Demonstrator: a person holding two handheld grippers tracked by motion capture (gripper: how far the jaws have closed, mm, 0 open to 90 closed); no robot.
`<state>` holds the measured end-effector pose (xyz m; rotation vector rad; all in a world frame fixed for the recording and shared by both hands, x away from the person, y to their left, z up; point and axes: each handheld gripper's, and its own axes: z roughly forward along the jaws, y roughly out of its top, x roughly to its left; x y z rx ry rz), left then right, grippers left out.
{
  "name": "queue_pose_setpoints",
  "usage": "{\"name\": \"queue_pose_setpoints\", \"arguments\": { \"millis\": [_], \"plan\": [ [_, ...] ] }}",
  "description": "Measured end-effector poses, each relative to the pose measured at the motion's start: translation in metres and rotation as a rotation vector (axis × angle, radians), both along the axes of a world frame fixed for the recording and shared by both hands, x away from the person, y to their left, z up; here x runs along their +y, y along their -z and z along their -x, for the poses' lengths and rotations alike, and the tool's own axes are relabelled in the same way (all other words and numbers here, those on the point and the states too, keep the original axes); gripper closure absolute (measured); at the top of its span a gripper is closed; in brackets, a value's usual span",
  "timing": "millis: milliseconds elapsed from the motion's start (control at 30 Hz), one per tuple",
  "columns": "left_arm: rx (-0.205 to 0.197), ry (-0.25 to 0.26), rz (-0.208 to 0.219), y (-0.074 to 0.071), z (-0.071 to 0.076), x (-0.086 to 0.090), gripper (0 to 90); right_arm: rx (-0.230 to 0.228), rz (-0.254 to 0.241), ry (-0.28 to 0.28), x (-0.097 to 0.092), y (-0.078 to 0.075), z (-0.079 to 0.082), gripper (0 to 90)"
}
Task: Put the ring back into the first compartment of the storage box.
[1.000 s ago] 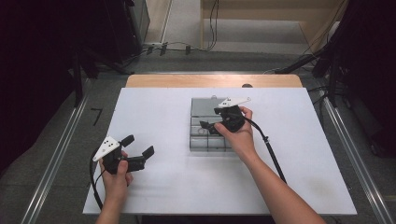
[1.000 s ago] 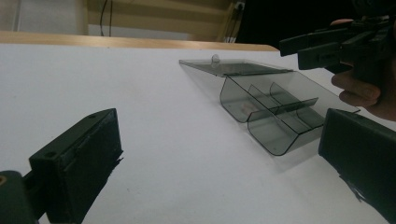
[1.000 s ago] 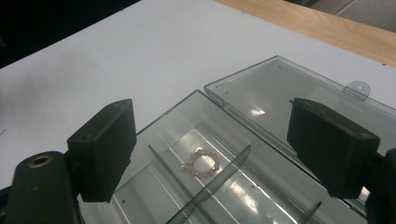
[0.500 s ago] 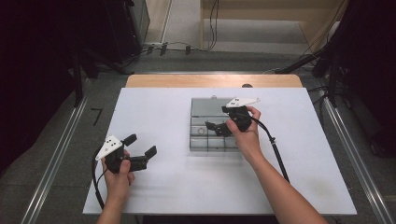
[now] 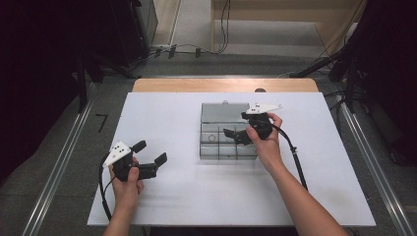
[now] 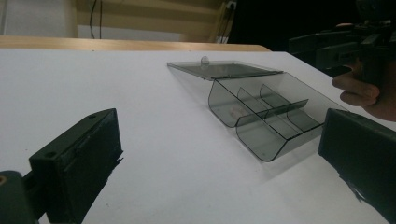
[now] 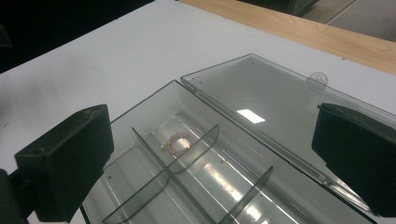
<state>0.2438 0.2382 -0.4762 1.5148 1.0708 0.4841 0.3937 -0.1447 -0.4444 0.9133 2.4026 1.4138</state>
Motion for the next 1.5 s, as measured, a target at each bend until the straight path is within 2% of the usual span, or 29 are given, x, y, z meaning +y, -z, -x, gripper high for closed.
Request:
{"name": "queue_pose_setpoints", "arguments": {
  "millis": [267,367,567,767,900,1067,1500],
  "plan": [
    [-0.004,0.009,0.002,-0.004,-0.004,-0.005,0.0,-0.003,-0.003,0.027,-0.014,0.000,0.000,0.0],
    [-0.003,0.038,0.014,-0.006,-0.007,-0.007,0.0,-0.004,-0.004,0.036,-0.019,0.001,-0.001,0.0],
    [0.005,0.055,-0.012,-0.008,-0.014,-0.018,0.0,-0.008,-0.010,0.046,-0.029,0.001,-0.002,0.0],
    [0.020,0.075,-0.065,-0.009,-0.022,-0.030,0.0,-0.004,-0.014,0.052,-0.038,0.002,-0.002,0.0],
    [0.036,0.076,-0.069,-0.010,-0.029,-0.036,0.0,-0.004,-0.019,0.064,-0.044,0.003,-0.003,0.0],
    [0.040,0.089,-0.078,-0.011,-0.039,-0.045,0.0,0.006,-0.037,0.078,-0.052,0.006,-0.004,0.0],
    [0.039,0.119,-0.081,-0.017,-0.064,-0.065,0.0,0.007,-0.035,0.092,-0.060,0.007,-0.005,0.0]
  ]
}}
